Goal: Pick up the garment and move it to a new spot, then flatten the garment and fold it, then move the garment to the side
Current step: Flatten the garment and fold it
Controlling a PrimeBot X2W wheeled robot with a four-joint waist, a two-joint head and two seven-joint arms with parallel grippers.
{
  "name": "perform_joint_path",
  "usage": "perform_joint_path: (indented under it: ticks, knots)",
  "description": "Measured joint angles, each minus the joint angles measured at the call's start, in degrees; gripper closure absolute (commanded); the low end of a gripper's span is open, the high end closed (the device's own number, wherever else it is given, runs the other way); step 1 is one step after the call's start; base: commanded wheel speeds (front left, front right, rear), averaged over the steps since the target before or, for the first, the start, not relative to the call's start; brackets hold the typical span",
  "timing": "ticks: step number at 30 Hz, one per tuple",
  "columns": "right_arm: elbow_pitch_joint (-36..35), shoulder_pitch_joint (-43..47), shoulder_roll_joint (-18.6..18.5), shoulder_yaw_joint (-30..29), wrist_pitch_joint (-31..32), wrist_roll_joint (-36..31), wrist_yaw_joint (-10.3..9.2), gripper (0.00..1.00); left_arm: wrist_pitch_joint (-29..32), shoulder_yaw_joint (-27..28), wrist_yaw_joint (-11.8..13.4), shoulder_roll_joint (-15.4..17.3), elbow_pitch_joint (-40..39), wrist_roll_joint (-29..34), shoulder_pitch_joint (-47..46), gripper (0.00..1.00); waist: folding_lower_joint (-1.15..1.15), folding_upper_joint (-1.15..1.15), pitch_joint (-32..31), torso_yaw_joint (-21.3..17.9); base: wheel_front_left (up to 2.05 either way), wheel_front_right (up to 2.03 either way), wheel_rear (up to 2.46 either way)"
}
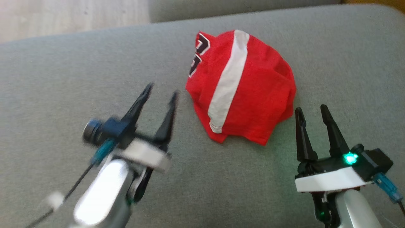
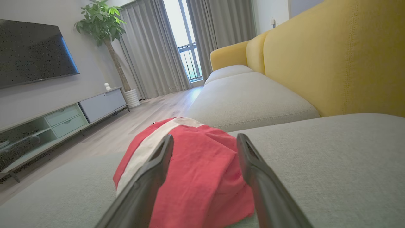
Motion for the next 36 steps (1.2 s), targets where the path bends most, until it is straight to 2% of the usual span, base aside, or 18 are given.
perform_joint_path:
  ticks: [10,13,15,20,27,28,29,36]
  knots:
    - [-0.1,-2.61,-0.01,1.4,0.0,1.24,0.0,0.0,12.09,-7.51,-4.8,-7.38,8.25,1.77,-19.47,0.0,0.0,0.0,5.01,-4.29,0.0,0.0,0.0]
    - [-0.23,-3.42,-0.01,2.09,0.0,1.67,0.0,0.0,14.51,-8.5,-5.24,-8.55,12.36,1.2,-22.7,0.0,0.0,0.0,6.19,-5.62,0.0,0.0,0.0]
    - [-0.47,-3.77,0.0,2.64,0.0,2.0,0.0,0.0,16.04,-9.21,-5.16,-8.59,15.25,1.69,-24.6,0.0,0.0,0.0,6.89,-6.53,0.0,0.0,0.0]
    - [-0.82,-4.43,-0.01,2.94,0.0,2.6,0.0,0.0,17.15,-10.38,-2.78,-8.72,22.79,4.86,-29.54,0.0,0.0,0.0,8.86,-8.83,0.0,0.0,0.0]
    - [-0.82,-4.43,-0.01,3.1,0.0,3.08,0.0,0.0,16.5,-11.29,-3.32,-9.12,26.21,4.74,-30.27,0.02,-0.01,0.0,9.21,-9.55,0.0,0.0,0.0]
    - [-0.82,-4.43,-0.01,3.1,0.0,3.08,0.0,0.0,16.38,-11.35,-3.68,-9.22,26.59,4.5,-30.27,0.64,-0.01,0.0,9.17,-9.55,0.0,0.0,0.0]
    - [-0.82,-4.44,-0.01,3.09,0.0,3.08,0.0,0.0,16.33,-11.46,-3.78,-9.29,26.93,4.2,-30.27,1.0,-0.01,0.0,9.12,-9.52,0.0,0.0,0.0]
    - [-0.49,-4.45,-0.01,3.1,0.0,3.08,0.0,0.0,13.92,-11.68,-4.21,-9.6,27.35,2.71,-30.73,1.0,-0.01,0.0,8.3,-8.96,0.0,0.0,0.0]
